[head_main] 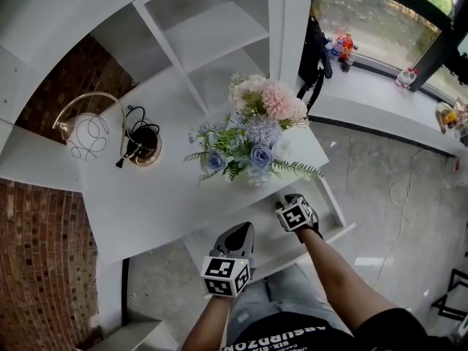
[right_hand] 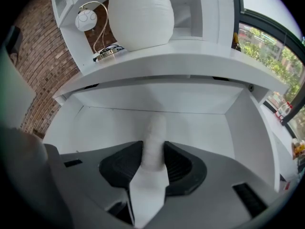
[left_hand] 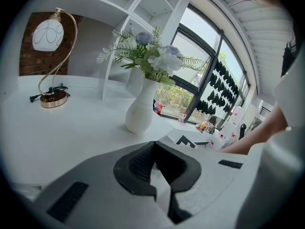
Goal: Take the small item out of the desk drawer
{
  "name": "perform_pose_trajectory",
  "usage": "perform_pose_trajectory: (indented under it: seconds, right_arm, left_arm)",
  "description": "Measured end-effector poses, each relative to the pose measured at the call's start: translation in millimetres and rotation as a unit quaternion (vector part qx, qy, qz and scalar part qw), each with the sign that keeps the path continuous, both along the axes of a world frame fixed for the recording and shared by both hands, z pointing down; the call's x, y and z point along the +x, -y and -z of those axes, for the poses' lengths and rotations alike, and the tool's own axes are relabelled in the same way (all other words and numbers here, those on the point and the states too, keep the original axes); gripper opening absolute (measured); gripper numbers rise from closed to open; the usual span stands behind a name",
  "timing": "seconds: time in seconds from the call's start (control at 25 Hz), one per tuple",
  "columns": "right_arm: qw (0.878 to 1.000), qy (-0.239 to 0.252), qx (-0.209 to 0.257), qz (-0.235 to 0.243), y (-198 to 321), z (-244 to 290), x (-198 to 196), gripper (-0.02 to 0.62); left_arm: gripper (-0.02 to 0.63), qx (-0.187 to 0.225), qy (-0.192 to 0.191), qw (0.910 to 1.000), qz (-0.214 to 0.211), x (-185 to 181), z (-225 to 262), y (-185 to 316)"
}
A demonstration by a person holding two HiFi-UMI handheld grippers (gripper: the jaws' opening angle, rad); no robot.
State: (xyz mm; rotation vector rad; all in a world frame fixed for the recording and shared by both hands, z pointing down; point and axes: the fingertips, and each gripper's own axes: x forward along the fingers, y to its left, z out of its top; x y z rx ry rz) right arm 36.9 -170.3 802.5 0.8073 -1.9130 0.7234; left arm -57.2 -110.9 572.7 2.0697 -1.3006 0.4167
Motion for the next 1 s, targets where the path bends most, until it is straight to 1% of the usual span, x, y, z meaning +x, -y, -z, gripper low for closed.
perform_pose_trajectory:
  seconds: [0.12, 0.32, 0.48, 0.72, 0.88, 1.0]
  right_arm:
    - [1.0, 0.011, 0.013, 0.001, 4.9, 6.2, -1.4, 0.138]
    - [1.0, 0.01, -0.002, -0.008, -1.9, 11.6, 6.9, 0.138]
    - [1.0, 0.02, 0.013, -0.007, -0.3, 21.1, 8.1, 0.138]
    - [1.0, 0.018, 0.009, -0.018, -9.1, 32.1, 14.1, 0.138]
    - [0.999, 0.019, -0.004, -0.028, -21.2, 36.6, 17.5, 0.138]
    - [0.999, 0.019, 0.006, -0.033, -22.6, 43.8, 19.0, 0.138]
  left_arm:
    - [0.006, 0.002, 0.001, 1.0, -0.003, 1.5, 1.9, 1.6]
    - [0.006, 0.004, 0.007, 0.9999, -0.014, 4.2, 3.9, 3.6]
    - [0.006, 0.005, 0.008, 0.9998, -0.02, 5.2, 5.5, 3.2]
    - [0.006, 0.008, 0.009, 0.9994, -0.033, 9.4, 10.3, 2.4]
    - [0.006, 0.01, 0.009, 0.9989, -0.045, 13.6, 15.7, -2.0]
    - [0.006, 0.011, 0.008, 0.9986, -0.05, 14.1, 17.9, -6.6]
